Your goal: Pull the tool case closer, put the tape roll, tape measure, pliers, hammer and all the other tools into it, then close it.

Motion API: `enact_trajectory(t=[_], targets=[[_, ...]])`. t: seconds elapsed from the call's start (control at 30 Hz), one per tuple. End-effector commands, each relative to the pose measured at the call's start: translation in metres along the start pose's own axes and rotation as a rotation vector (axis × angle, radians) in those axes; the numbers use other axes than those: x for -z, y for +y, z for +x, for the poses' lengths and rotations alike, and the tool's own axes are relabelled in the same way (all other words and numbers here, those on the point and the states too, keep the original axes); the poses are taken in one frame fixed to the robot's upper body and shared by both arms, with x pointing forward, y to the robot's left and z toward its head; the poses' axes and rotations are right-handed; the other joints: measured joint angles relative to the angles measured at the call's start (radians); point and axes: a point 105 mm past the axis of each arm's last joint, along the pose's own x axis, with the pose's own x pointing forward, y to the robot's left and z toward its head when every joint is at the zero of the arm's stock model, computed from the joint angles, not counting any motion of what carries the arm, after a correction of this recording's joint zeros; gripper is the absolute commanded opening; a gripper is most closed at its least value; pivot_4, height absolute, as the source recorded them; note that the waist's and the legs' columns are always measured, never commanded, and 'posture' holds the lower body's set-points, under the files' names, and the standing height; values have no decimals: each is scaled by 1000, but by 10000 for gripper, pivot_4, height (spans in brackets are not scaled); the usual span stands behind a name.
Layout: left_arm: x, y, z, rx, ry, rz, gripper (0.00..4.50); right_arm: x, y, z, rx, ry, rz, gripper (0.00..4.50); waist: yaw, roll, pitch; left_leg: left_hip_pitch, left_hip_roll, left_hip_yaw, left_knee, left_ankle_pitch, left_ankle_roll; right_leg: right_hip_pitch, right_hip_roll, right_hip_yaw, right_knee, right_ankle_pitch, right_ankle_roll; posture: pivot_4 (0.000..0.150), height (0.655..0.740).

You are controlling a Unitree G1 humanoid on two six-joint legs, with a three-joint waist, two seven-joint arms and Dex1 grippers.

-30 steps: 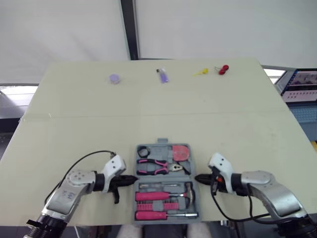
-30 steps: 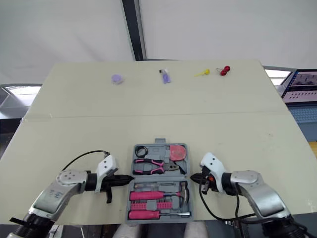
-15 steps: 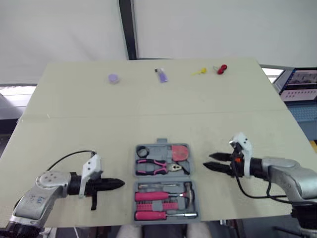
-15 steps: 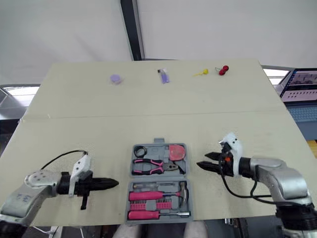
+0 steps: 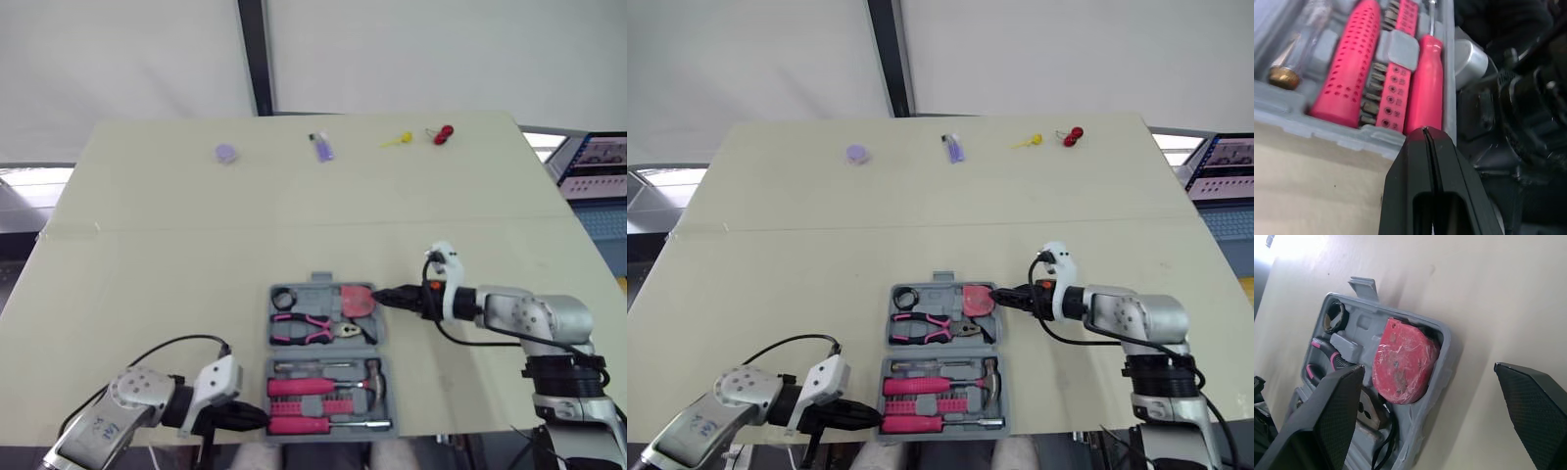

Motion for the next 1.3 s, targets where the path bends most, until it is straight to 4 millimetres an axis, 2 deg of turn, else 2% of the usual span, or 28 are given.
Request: enact_trajectory(t=[0.03,0.13,0.3,0.53,0.67,0.77,0.93,1.03,1.3], targets=[[17,-3,3,2,69,-2,0,-1,2,5,9,8,-37,44741,0,0,0,0,0,0,0,0,0,0,0,0,0,0,0,1500,7400],[20,-2,3,-1,79,10,0,2,2,11,5,17,-30,44741,1,1,0,0,0,0,0,0,0,0,0,0,0,0,0,1500,7400],[27,0,3,0,87,13,0,10,18,21,-81,25,0,44741,1,3,-2,1,0,1,0,0,0,0,0,0,0,0,0,1500,7400],[31,-3,1,4,83,8,0,23,12,27,-59,40,44,44741,-2,6,-4,2,0,1,0,0,0,1,0,0,1,0,0,1500,7400],[33,-3,-1,2,81,5,0,31,2,28,-26,57,55,44741,-5,6,-5,4,0,2,-1,0,0,2,0,0,1,0,0,1500,7400],[34,-3,-1,0,84,5,0,28,3,28,-47,33,60,44741,-6,6,-7,5,0,2,-1,0,0,2,0,0,1,0,0,1500,7400],[36,-3,-3,-10,81,-6,0,12,22,19,-188,-55,26,44741,-8,6,-9,5,1,2,-2,0,0,2,0,0,1,0,0,1500,7400],[37,-3,-5,-15,83,-11,0,9,30,12,-249,-72,6,44741,-12,6,-8,5,1,3,-3,0,0,1,0,0,0,0,0,1500,7400],[37,-2,-5,-26,75,-17,0,5,34,4,-285,-91,-14,44741,-21,7,-8,5,1,3,-3,0,0,1,0,0,0,0,0,1500,7400]])
